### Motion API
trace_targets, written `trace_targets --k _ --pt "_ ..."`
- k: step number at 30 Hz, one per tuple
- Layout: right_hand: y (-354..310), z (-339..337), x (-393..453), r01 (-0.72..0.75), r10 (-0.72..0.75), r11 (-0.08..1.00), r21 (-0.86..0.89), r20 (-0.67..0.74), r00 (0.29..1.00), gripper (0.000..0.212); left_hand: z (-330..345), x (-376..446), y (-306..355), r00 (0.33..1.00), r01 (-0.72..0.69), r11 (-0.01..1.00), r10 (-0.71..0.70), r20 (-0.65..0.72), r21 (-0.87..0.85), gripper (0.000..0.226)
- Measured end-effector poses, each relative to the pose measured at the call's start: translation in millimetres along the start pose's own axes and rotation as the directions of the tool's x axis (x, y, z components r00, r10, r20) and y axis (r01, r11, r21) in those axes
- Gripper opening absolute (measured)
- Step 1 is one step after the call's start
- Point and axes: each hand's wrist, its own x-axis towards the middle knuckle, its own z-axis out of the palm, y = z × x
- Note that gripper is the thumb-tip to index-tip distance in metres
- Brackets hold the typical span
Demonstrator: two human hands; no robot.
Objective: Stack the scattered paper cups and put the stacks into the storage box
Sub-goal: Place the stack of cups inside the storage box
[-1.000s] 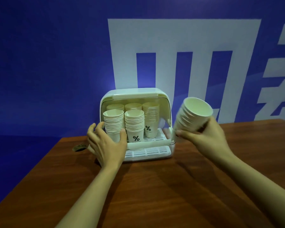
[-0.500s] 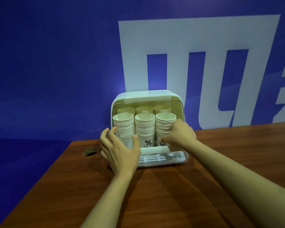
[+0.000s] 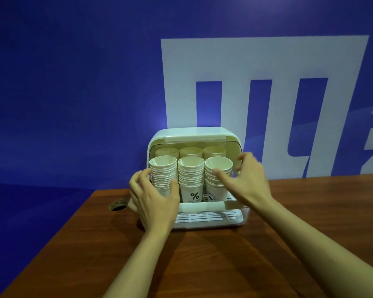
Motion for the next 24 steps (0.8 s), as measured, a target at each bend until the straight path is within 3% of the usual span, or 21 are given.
trace_targets --k 2,6,9,16,20,24 --pt "-1.8 -6.3 5.4 0.076 -0.062 0.990 0.121 -0.118 0.991 0.070 -5.5 17.3 6.3 0.999 0.016 1.000 -0.016 0.028 -0.012 0.076" --pt "-0.3 -8.9 16.8 0.118 -0.112 0.974 0.194 -0.041 0.993 0.071 -13.5 48.2 19.3 0.972 0.060 0.998 -0.050 0.231 -0.037 0.072" --pt "5.4 -2.8 20.3 0.112 -0.102 0.977 0.180 -0.065 0.993 0.074 -15.8 56.1 21.3 0.934 0.113 0.986 -0.063 0.351 -0.125 0.070" --pt "13.9 -1.1 20.1 0.058 -0.038 0.966 0.252 -0.084 0.996 0.045 -23.5 64.7 32.4 0.983 0.010 0.998 0.001 0.181 -0.061 0.034" --pt "13.4 -14.7 7.6 0.069 -0.027 0.944 0.322 -0.132 0.991 0.031 -26.8 66.0 32.5 0.990 0.125 0.973 -0.110 0.089 -0.195 0.043" --pt "20.1 -23.2 -17.7 0.005 0.039 0.923 0.384 -0.106 0.994 0.033 -27.7 57.6 32.2 0.967 0.254 0.938 -0.238 0.095 -0.238 0.051"
